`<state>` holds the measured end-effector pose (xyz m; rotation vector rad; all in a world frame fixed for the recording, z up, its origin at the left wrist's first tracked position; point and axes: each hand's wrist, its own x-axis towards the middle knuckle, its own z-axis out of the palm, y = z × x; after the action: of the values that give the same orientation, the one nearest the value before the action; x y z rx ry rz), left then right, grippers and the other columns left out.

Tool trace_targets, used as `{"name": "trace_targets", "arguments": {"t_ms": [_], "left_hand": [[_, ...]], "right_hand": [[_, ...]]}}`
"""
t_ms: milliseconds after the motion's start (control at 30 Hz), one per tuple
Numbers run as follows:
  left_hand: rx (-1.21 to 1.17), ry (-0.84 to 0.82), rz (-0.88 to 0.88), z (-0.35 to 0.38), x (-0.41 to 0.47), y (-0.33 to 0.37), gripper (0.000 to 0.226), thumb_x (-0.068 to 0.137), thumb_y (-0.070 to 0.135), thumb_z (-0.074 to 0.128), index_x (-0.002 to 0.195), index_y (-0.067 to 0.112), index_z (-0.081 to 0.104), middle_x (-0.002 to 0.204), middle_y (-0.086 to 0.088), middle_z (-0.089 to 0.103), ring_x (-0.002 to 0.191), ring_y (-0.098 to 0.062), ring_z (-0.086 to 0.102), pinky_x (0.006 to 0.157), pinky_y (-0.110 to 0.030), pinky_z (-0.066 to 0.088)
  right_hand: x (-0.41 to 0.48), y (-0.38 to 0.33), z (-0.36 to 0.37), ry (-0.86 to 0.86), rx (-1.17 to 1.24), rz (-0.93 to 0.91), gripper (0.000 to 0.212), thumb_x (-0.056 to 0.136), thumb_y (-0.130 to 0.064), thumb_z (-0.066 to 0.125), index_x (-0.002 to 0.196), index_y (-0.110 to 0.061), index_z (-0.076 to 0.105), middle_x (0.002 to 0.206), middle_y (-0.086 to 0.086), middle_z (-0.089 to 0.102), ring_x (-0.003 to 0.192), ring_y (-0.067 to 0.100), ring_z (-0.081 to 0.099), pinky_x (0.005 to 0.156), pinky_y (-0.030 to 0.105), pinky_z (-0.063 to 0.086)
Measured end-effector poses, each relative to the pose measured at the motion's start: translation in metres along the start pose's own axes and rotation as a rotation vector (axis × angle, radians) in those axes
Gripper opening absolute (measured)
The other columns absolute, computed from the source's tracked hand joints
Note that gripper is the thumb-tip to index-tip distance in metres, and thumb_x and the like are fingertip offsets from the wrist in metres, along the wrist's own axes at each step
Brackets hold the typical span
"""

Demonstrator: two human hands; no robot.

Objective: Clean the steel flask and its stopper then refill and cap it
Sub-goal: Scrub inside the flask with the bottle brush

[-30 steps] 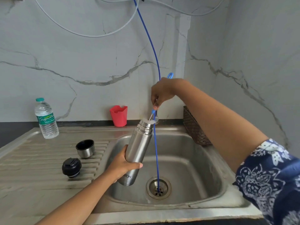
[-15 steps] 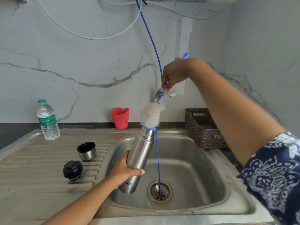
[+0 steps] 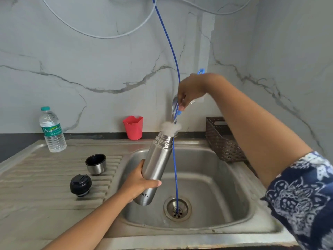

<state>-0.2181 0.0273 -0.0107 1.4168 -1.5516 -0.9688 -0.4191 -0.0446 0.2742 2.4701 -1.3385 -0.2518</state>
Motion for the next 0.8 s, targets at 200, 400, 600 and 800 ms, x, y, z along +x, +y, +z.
{"name": "trace_targets", "arguments": {"t_ms": [200, 400, 600, 800], "left_hand": [[0.008, 0.005, 0.005, -0.003, -0.001, -0.002, 0.072, 0.047, 0.036, 0.084, 0.11, 0.041, 0.049, 0.104, 0.008, 0.067, 0.092, -0.007, 0.065, 0.077, -0.026, 0.052], [0.04, -0.011, -0.008, -0.003, -0.002, -0.006, 0.082, 0.046, 0.038, 0.084, 0.119, 0.037, 0.047, 0.106, 0.008, 0.066, 0.094, -0.01, 0.065, 0.076, -0.027, 0.052], [0.076, -0.032, -0.021, -0.002, -0.003, -0.008, 0.082, 0.048, 0.034, 0.088, 0.12, 0.033, 0.048, 0.108, 0.006, 0.065, 0.095, -0.011, 0.063, 0.077, -0.027, 0.052], [0.062, -0.017, -0.002, -0.001, 0.0, -0.001, 0.067, 0.059, 0.022, 0.088, 0.108, 0.042, 0.045, 0.105, 0.009, 0.064, 0.092, -0.006, 0.063, 0.072, -0.022, 0.049]], "right_hand": [[-0.03, 0.044, -0.049, 0.044, 0.068, 0.133, 0.028, 0.082, -0.046, 0.067, 0.099, -0.024, 0.075, 0.105, -0.005, 0.068, 0.093, 0.013, 0.053, 0.085, 0.029, 0.034], [-0.01, 0.016, -0.019, 0.048, -0.038, 0.092, 0.036, 0.078, -0.057, 0.066, 0.102, -0.032, 0.072, 0.095, -0.012, 0.067, 0.094, 0.016, 0.055, 0.087, 0.031, 0.031], [0.019, -0.05, 0.064, -0.068, -0.088, -0.114, 0.032, 0.081, -0.054, 0.065, 0.1, -0.03, 0.073, 0.09, -0.011, 0.069, 0.097, 0.015, 0.06, 0.091, 0.034, 0.035], [0.005, -0.017, 0.035, -0.015, -0.036, -0.079, 0.035, 0.083, -0.054, 0.063, 0.104, -0.028, 0.073, 0.101, -0.009, 0.068, 0.095, 0.014, 0.055, 0.084, 0.029, 0.029]]}}
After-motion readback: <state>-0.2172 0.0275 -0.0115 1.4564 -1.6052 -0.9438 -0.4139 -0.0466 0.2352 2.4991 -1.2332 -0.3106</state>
